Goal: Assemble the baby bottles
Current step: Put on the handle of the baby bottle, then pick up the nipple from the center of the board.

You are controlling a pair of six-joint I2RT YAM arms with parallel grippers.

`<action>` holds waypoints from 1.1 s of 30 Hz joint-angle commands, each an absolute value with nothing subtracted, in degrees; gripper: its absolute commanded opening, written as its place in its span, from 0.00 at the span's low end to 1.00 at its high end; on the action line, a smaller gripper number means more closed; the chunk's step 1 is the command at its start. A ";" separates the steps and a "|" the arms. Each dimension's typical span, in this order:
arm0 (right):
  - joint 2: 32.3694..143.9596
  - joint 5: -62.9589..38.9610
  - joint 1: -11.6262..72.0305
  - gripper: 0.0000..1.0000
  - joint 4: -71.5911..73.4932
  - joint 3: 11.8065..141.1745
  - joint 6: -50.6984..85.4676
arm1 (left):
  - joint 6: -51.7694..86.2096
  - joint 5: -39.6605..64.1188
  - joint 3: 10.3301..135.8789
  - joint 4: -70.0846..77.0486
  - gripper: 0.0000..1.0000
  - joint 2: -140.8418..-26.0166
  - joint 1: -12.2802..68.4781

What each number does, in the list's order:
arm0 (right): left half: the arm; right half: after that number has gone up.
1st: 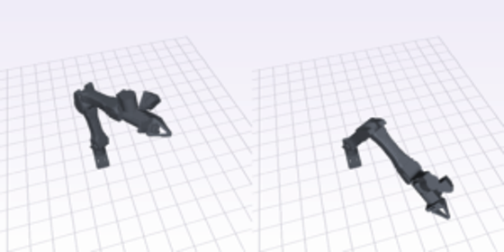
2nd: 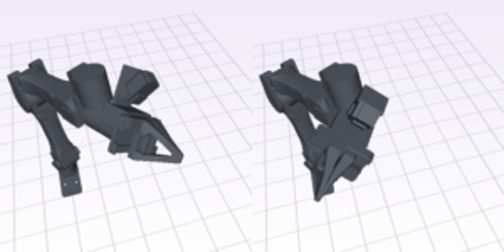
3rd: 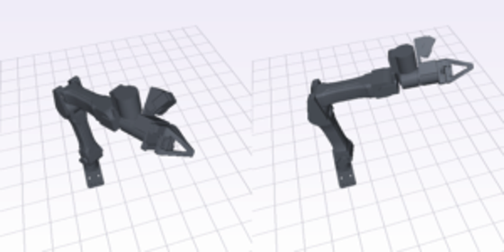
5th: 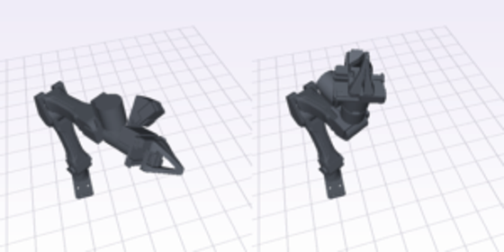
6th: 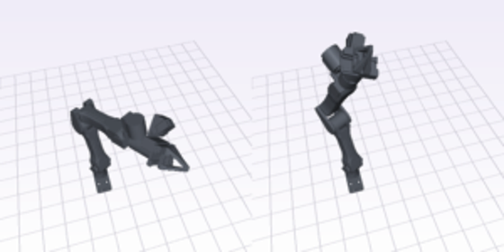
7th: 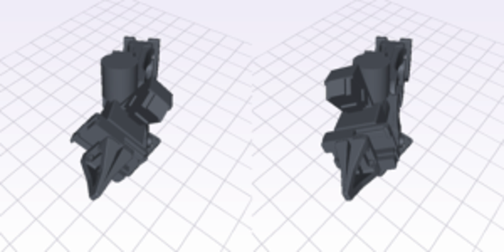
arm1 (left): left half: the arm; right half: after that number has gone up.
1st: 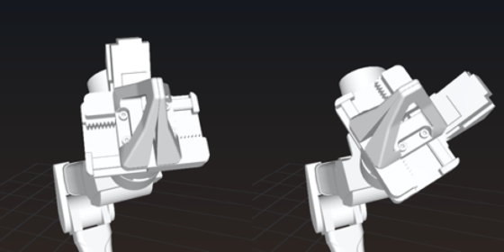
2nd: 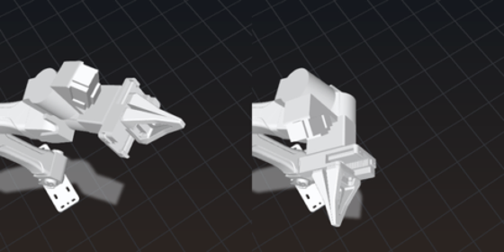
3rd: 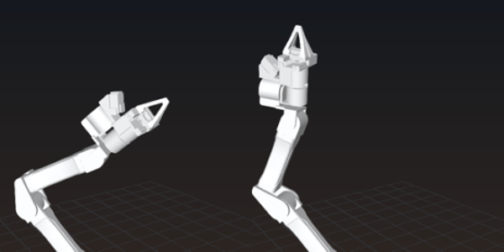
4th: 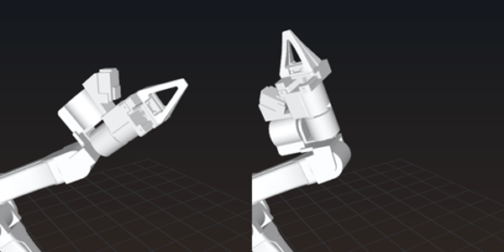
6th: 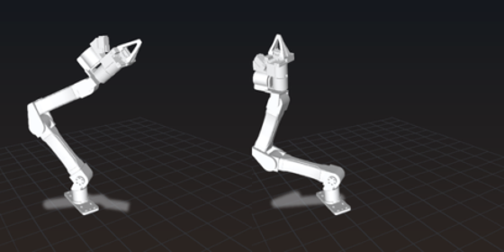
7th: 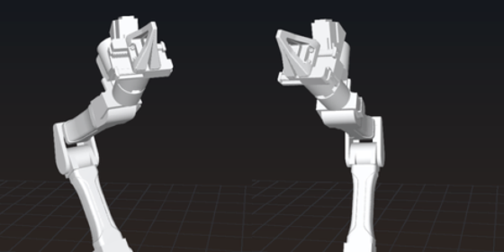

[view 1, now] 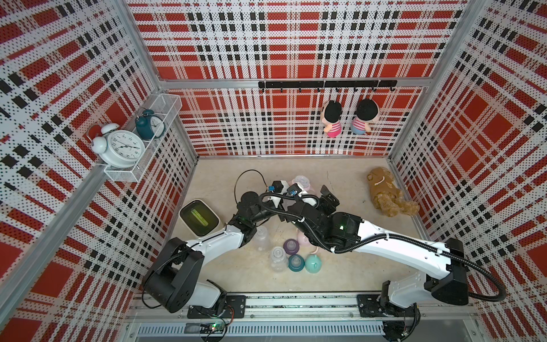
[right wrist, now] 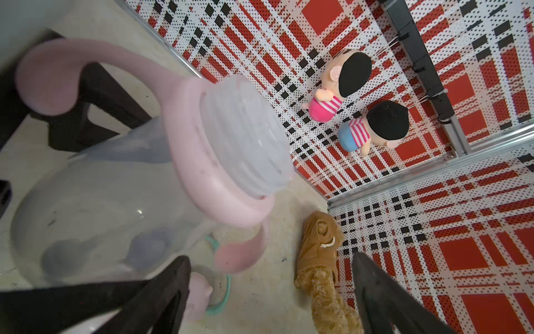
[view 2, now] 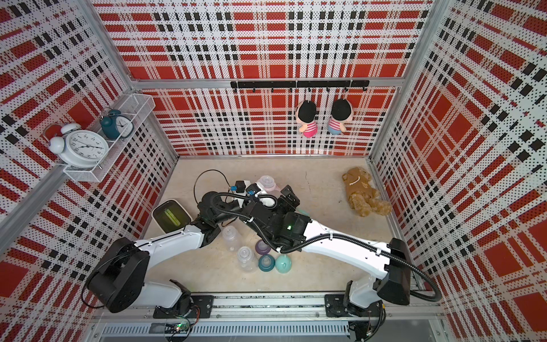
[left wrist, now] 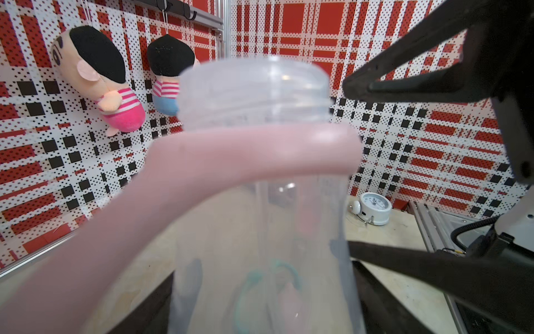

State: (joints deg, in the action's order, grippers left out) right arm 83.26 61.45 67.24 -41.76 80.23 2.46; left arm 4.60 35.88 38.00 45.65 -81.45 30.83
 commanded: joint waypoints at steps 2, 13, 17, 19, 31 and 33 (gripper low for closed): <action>78.37 55.00 67.26 0.97 -44.91 82.27 7.19 | 4.38 35.64 37.15 50.57 0.00 -79.43 30.43; 68.03 28.21 58.22 0.99 -47.67 79.73 17.10 | 6.74 37.51 35.03 55.37 0.00 -78.87 29.36; 66.04 22.92 54.83 0.99 -49.34 77.45 19.38 | 7.18 35.65 34.05 55.22 0.00 -77.14 29.11; 65.72 21.80 53.56 0.98 -49.89 75.58 21.78 | 7.37 34.50 33.50 54.94 0.00 -76.07 28.96; 61.31 15.74 48.51 0.94 -43.38 58.73 28.14 | 7.22 33.09 30.87 51.94 0.00 -71.14 28.66; 59.91 13.85 47.30 0.94 -40.86 56.29 28.08 | 7.12 32.80 30.61 52.01 0.00 -70.76 28.70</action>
